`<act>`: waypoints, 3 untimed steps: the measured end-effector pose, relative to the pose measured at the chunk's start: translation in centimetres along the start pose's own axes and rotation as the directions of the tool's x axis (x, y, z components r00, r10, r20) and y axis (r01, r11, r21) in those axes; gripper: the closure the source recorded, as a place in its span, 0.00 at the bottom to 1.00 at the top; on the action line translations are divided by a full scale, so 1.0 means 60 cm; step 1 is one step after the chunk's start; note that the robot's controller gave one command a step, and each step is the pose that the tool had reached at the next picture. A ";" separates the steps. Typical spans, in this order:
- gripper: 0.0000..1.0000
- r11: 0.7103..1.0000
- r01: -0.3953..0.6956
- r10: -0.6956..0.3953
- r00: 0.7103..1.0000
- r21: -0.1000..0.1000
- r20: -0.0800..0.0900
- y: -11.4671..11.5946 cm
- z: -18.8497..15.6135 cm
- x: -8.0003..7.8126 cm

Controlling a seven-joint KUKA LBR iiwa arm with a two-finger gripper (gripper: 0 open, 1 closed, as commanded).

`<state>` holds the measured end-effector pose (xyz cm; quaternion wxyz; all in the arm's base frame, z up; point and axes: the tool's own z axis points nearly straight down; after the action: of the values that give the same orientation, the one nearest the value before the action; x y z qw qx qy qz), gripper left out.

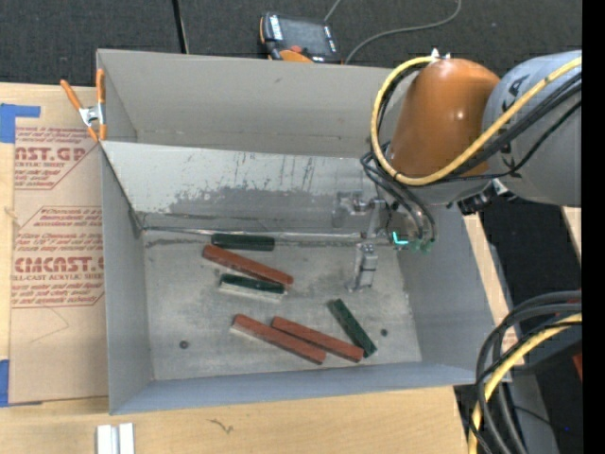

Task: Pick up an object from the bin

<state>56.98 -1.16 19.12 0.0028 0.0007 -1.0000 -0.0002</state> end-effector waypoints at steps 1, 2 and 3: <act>0.00 0.925 0.379 -0.379 0.925 0.000 0.003 0.099 0.156 0.008; 0.00 0.919 0.393 -0.393 0.919 0.001 0.008 0.144 0.205 -0.025; 1.00 0.920 0.391 -0.391 0.920 0.002 0.008 0.141 0.202 -0.026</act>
Offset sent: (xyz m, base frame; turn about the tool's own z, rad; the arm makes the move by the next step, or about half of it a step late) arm -0.0044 0.0578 -0.0915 -0.3881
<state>58.44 7.33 7.01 -0.0016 0.2001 -0.9798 -0.0008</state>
